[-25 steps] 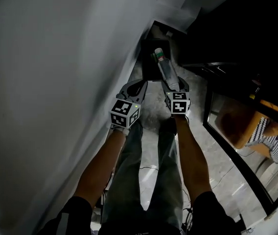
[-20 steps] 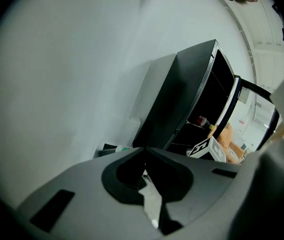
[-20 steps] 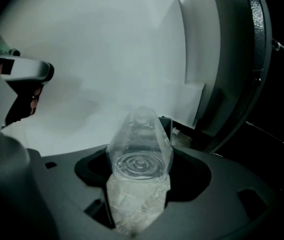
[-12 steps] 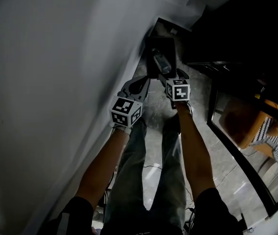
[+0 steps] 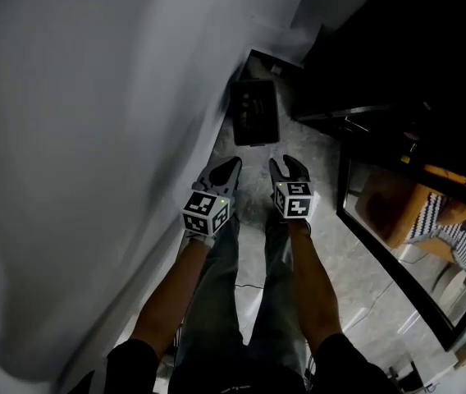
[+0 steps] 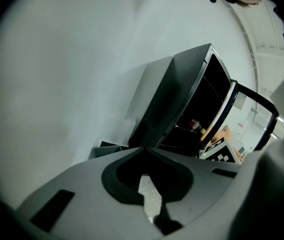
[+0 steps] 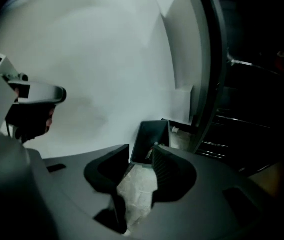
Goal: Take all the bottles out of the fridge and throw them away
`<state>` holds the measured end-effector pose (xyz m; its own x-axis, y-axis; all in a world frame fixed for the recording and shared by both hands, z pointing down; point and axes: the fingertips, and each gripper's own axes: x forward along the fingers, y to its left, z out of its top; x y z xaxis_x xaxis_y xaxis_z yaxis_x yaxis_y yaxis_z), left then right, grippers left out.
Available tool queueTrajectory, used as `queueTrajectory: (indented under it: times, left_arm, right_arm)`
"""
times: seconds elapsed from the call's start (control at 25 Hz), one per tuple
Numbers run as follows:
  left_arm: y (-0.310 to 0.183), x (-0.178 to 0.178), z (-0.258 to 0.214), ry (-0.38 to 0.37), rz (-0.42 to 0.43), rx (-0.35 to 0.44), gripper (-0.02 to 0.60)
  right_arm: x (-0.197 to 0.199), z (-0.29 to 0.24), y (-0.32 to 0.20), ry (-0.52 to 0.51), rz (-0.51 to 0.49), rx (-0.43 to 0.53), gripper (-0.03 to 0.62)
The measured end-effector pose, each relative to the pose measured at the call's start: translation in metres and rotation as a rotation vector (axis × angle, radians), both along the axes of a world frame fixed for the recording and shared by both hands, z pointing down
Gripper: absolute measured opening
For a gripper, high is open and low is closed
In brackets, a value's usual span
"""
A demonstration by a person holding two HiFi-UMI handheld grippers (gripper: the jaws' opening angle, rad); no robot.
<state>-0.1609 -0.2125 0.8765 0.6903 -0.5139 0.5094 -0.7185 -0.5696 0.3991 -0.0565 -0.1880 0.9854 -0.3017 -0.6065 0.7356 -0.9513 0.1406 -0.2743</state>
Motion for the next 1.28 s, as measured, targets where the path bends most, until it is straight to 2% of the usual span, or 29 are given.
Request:
queueTrajectory:
  times: [0.08,0.12,0.4,0.76,0.96,1.28]
  left_arm:
    - [0.008,0.009,-0.023,0.000,-0.001,0.000,0.000]
    - [0.013,0.014,-0.037,0.001,0.001,0.001,0.000]
    - [0.048,0.067,-0.149,0.036,0.020,0.026,0.000]
    - [0.053,0.156,-0.284,0.096,0.074,0.130,0.000]
    - [0.089,0.177,-0.329,0.107,0.107,0.122,0.000]
    - [0.082,0.194,-0.369,0.108,0.187,0.174,0.000]
  right_arm:
    - [0.015,-0.038,0.009,-0.001,0.055,0.031,0.055]
    - [0.021,-0.058,0.013,-0.008,0.073,0.040,0.012]
    - [0.056,-0.203,0.045,-0.064,0.092,0.103,0.009]
    - [0.148,-0.353,0.052,-0.049,0.166,0.228,0.009]
    - [0.179,-0.399,0.098,-0.053,0.223,0.243,0.009]
    - [0.211,-0.429,0.109,-0.029,0.298,0.286,0.009]
